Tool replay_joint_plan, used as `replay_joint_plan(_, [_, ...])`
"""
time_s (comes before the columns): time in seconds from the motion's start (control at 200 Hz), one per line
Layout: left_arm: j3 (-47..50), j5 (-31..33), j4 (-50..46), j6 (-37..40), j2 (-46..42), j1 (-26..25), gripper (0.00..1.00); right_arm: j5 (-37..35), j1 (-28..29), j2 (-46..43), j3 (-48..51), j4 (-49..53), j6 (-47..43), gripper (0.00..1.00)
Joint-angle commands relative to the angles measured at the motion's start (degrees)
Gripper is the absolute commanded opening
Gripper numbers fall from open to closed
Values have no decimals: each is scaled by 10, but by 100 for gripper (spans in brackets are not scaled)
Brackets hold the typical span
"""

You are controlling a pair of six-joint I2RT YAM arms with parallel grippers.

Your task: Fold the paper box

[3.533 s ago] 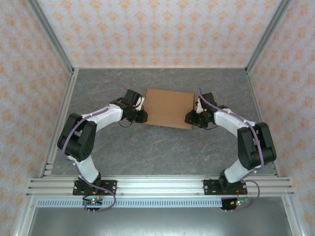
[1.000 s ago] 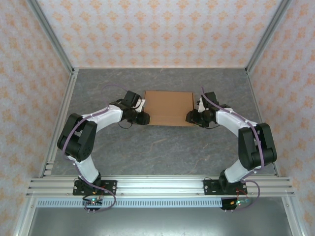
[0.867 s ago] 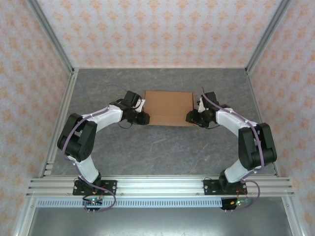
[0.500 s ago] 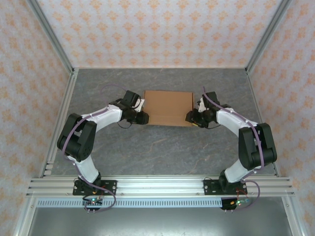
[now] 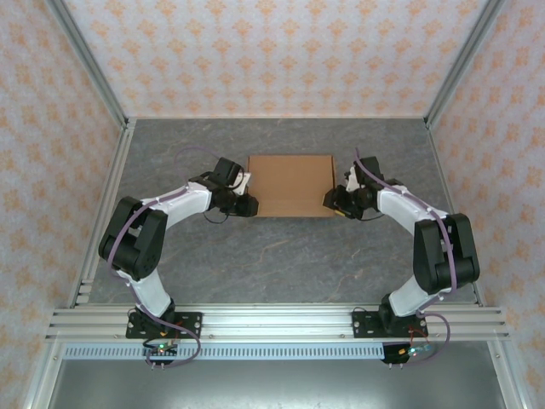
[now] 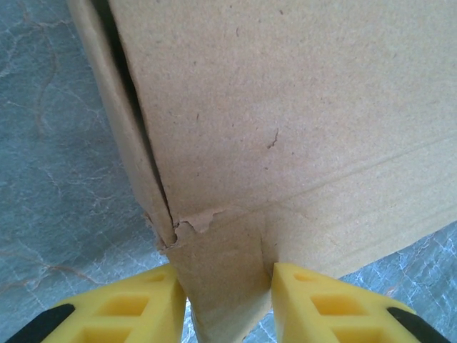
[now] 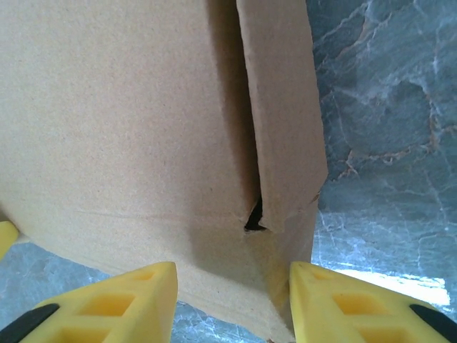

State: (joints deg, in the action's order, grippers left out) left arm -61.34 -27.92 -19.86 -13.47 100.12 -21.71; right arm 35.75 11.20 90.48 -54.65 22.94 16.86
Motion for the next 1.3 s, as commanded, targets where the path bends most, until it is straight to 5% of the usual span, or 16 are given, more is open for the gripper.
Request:
replay_joint_plan(0.0, [3, -15, -10, 6, -6, -8, 36, -9, 5, 10, -24, -5, -26, 47])
replay_joint_plan(0.66, [-8, -9, -23, 10, -14, -6, 36, -77, 6, -7, -46, 49, -115, 67])
replay_joint_plan(0.89, [-5, -8, -20, 8, -12, -7, 36, -124, 12, 22, -90, 46, -91, 68])
replay_joint_plan(1.295, [-4, -10, -17, 6, -13, -7, 36, -93, 4, 136, -190, 45, -51, 65])
